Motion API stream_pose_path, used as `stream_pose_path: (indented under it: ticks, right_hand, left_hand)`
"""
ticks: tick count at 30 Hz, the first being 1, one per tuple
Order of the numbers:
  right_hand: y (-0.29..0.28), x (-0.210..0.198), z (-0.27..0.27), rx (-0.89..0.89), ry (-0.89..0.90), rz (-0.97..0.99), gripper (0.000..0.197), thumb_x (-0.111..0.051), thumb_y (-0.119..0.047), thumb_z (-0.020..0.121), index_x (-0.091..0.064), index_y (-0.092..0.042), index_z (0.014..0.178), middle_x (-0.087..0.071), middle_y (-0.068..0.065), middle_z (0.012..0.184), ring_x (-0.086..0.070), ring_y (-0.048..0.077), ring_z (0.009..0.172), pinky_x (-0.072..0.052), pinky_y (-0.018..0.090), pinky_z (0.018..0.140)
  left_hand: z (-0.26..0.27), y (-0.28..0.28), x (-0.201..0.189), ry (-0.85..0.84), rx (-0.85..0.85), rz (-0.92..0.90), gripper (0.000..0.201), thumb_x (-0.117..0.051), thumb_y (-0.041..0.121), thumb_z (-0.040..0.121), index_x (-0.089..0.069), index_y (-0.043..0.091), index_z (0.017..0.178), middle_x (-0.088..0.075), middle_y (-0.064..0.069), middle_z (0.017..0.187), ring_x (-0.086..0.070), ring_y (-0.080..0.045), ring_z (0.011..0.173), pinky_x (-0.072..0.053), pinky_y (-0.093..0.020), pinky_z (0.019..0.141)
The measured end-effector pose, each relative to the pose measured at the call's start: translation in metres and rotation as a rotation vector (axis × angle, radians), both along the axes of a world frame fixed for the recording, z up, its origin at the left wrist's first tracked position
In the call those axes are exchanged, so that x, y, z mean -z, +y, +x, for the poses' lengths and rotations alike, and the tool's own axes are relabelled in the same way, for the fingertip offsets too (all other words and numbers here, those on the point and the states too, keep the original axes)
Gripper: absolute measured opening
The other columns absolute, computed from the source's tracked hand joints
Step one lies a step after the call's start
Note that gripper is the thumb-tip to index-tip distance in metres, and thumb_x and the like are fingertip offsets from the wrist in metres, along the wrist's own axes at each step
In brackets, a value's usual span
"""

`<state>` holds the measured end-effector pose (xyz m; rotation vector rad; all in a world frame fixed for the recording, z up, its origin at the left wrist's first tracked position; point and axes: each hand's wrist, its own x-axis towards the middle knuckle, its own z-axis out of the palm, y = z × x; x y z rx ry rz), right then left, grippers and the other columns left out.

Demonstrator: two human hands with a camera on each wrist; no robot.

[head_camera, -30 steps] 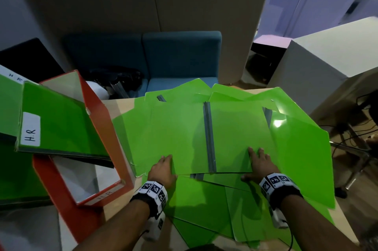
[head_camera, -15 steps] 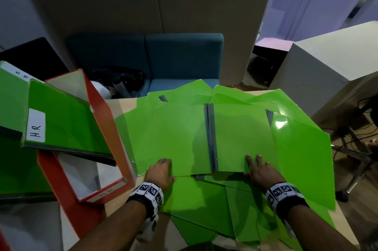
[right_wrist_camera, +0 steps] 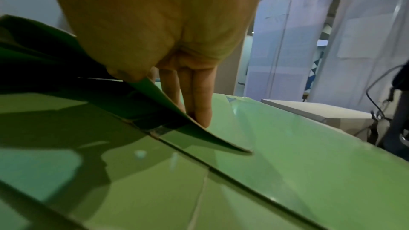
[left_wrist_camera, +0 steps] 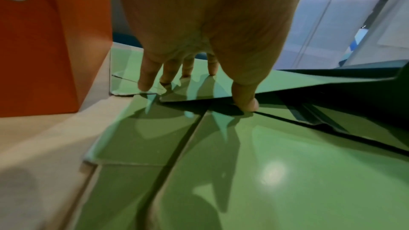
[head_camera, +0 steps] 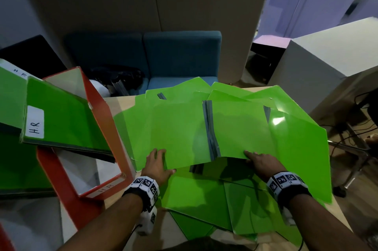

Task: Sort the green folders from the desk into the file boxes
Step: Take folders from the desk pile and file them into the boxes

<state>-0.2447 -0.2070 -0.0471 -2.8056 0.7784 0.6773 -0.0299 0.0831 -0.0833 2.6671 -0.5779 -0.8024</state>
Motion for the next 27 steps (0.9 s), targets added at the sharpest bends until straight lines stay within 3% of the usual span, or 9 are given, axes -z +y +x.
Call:
stream_pose_path:
  ticks: [4,8,12,15,18,20,23,25,27]
  right_hand:
    - [0.004,-0.011,0.001,0.049,-0.064,-0.012,0.045,-0.033,-0.038,0.102,-0.032,-0.027,0.146,-0.064,0.013,0.12,-0.063,0.031,0.103,-0.048,0.035,0.081]
    - [0.003,-0.026,0.01,0.114,-0.179,-0.039,0.044,-0.031,-0.039,0.101,-0.032,-0.033,0.145,-0.069,0.011,0.108,-0.066,0.03,0.093,-0.05,0.036,0.075]
    - [0.003,-0.056,0.026,0.214,-0.415,-0.058,0.04,-0.03,-0.039,0.102,-0.043,-0.032,0.139,-0.07,0.012,0.101,-0.067,0.032,0.088,-0.049,0.037,0.071]
    - [0.006,-0.08,0.043,0.263,-0.624,-0.058,0.036,-0.032,-0.033,0.102,-0.053,-0.019,0.127,-0.069,0.019,0.092,-0.064,0.037,0.081,-0.037,0.035,0.063]
    - [0.008,-0.104,0.059,0.289,-0.813,-0.081,0.039,-0.031,-0.035,0.1,-0.059,-0.011,0.112,-0.066,0.023,0.084,-0.062,0.041,0.075,-0.032,0.035,0.06]
    - [0.008,-0.12,0.066,0.32,-0.894,-0.08,0.038,-0.033,-0.035,0.101,-0.06,-0.008,0.107,-0.065,0.025,0.081,-0.061,0.041,0.073,-0.032,0.034,0.059]
    - [0.002,-0.135,0.074,0.373,-1.009,-0.078,0.041,-0.033,-0.038,0.099,-0.059,-0.007,0.099,-0.061,0.027,0.075,-0.059,0.04,0.069,-0.03,0.033,0.059]
    - [-0.002,-0.139,0.077,0.383,-1.098,-0.08,0.045,-0.032,-0.039,0.096,-0.059,-0.004,0.092,-0.055,0.022,0.067,-0.055,0.037,0.064,-0.029,0.032,0.058]
    - [-0.003,-0.143,0.078,0.367,-1.159,-0.063,0.045,-0.033,-0.038,0.096,-0.057,-0.001,0.085,-0.048,0.013,0.064,-0.049,0.032,0.06,-0.024,0.031,0.057]
  left_hand:
    - [-0.002,-0.001,-0.01,0.003,0.006,-0.07,0.084,-0.07,0.024,0.085,-0.017,0.026,0.15,-0.005,0.002,0.161,-0.024,-0.029,0.144,-0.029,-0.049,0.115]
    - [-0.004,-0.005,-0.024,-0.078,0.03,-0.201,0.071,-0.061,0.009,0.089,-0.026,0.023,0.149,-0.023,0.002,0.157,-0.036,-0.023,0.139,-0.031,-0.04,0.115]
    - [-0.008,-0.016,-0.041,-0.109,0.072,-0.346,0.06,-0.061,0.013,0.09,-0.038,0.03,0.143,-0.04,0.005,0.148,-0.045,-0.017,0.131,-0.039,-0.038,0.11]
    - [-0.011,-0.026,-0.055,-0.173,0.131,-0.522,0.047,-0.06,0.018,0.092,-0.048,0.03,0.136,-0.055,0.002,0.136,-0.054,-0.014,0.121,-0.047,-0.039,0.104]
    - [-0.01,-0.039,-0.071,-0.29,0.084,-0.743,0.033,-0.054,0.033,0.093,-0.056,0.03,0.126,-0.064,0.002,0.12,-0.06,-0.01,0.106,-0.055,-0.041,0.091]
    - [-0.006,-0.049,-0.089,-0.334,0.018,-0.907,0.027,-0.058,0.03,0.092,-0.057,0.034,0.119,-0.066,0.006,0.115,-0.061,-0.007,0.102,-0.056,-0.036,0.086]
    - [0.002,-0.059,-0.12,-0.386,-0.029,-1.111,0.034,-0.064,0.018,0.091,-0.054,0.043,0.111,-0.069,0.013,0.11,-0.064,-0.007,0.101,-0.053,-0.029,0.083]
    - [0.008,-0.062,-0.137,-0.419,-0.046,-1.203,0.031,-0.065,0.018,0.091,-0.055,0.04,0.111,-0.069,0.022,0.105,-0.065,-0.008,0.1,-0.051,-0.028,0.082]
    - [0.014,-0.064,-0.152,-0.417,-0.101,-1.299,0.024,-0.063,0.024,0.09,-0.058,0.04,0.108,-0.069,0.02,0.099,-0.065,-0.009,0.094,-0.05,-0.026,0.081]
